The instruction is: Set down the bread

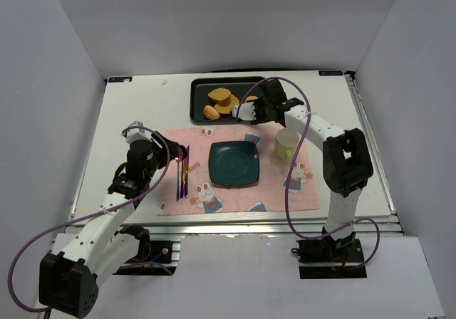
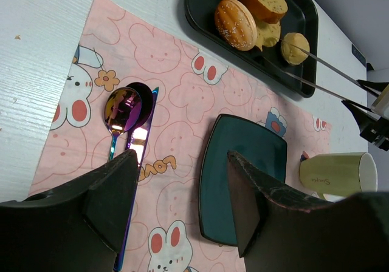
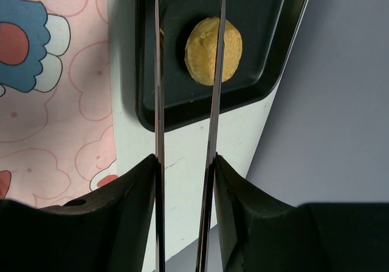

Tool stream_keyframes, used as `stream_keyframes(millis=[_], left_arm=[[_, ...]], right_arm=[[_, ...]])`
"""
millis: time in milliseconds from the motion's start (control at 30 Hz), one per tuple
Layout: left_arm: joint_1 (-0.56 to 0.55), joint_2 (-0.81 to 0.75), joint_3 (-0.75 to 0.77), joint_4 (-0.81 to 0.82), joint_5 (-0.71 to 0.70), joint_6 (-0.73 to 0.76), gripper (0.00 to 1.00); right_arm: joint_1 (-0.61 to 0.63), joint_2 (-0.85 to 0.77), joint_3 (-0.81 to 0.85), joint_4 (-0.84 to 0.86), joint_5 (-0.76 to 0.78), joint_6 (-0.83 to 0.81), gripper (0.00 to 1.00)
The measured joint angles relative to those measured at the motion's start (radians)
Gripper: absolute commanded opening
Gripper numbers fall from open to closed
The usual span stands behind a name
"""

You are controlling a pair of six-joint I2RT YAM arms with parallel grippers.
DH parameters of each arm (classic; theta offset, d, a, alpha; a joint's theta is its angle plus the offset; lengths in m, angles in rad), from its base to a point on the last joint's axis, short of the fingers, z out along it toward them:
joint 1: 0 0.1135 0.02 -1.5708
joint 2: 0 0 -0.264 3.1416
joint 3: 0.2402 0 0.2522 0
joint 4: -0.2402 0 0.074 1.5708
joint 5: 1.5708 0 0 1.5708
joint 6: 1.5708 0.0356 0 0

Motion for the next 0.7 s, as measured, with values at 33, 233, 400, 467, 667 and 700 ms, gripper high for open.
stream_keyframes(millis=[33,233,400,467,667,700], left_arm=[[0.000,0.000,0.000,0.000,0.000,0.000,0.70],[0.000,0.000,0.000,0.000,0.000,-0.003,0.70],[0.000,0.000,0.000,0.000,0.000,-0.003,0.70],[0.000,0.000,0.000,0.000,0.000,-0.003,0.70],[0.000,0.000,0.000,0.000,0.000,-0.003,0.70],[0.000,0.000,0.000,0.000,0.000,-0.003,0.70]], right_arm=[[0.002,0.000,0.000,0.003,0.002,-0.002,0.46],[0.013,0.002,-0.007,0.045,0.015,-0.023,0.47],[0.017,0.007,-0.026,0.065,0.026,-0.041,0.46],[0.017,0.014,-0.026,0.073,0.033,-0.047,0.45],[0.017,0.027,-0.026,0.082,0.043,-0.050,0.15],[0.017,0.027,-0.026,0.084,0.043,-0.050,0.11]])
